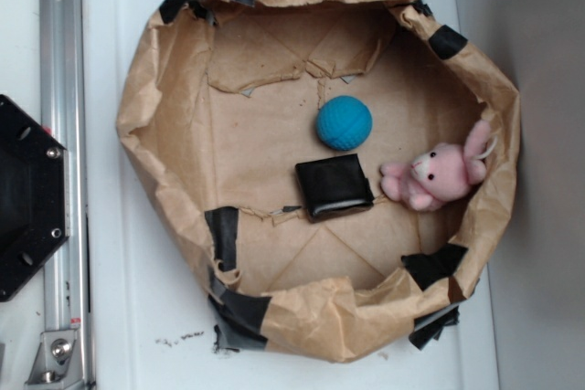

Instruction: Grab the black box.

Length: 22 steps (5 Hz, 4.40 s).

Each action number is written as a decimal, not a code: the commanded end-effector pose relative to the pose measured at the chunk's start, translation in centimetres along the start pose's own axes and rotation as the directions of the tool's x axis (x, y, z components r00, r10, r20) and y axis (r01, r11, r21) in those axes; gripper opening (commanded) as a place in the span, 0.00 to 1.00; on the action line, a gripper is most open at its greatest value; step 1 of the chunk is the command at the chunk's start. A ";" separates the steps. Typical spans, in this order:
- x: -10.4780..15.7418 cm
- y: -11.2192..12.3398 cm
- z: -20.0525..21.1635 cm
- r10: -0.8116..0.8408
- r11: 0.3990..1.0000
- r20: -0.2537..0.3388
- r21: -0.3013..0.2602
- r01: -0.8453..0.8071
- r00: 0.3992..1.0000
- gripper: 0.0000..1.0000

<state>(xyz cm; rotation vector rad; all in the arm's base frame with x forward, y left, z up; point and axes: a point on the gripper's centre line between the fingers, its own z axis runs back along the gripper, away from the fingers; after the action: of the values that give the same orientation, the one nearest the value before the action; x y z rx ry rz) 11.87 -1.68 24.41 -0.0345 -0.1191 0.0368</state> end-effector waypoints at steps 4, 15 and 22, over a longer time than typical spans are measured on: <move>9.9 3.6 -8.9 0.419 0.906 -0.073 -0.030 -0.422 0.905 1.00; 12.6 1.3 -19.5 0.203 0.970 -0.078 -0.118 -0.212 0.976 1.00; 10.4 -1.0 -19.0 0.076 0.997 -0.021 0.000 -0.076 0.997 0.00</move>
<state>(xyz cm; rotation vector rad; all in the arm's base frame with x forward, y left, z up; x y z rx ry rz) 23.63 -2.60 5.71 -0.0277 -0.0361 0.1303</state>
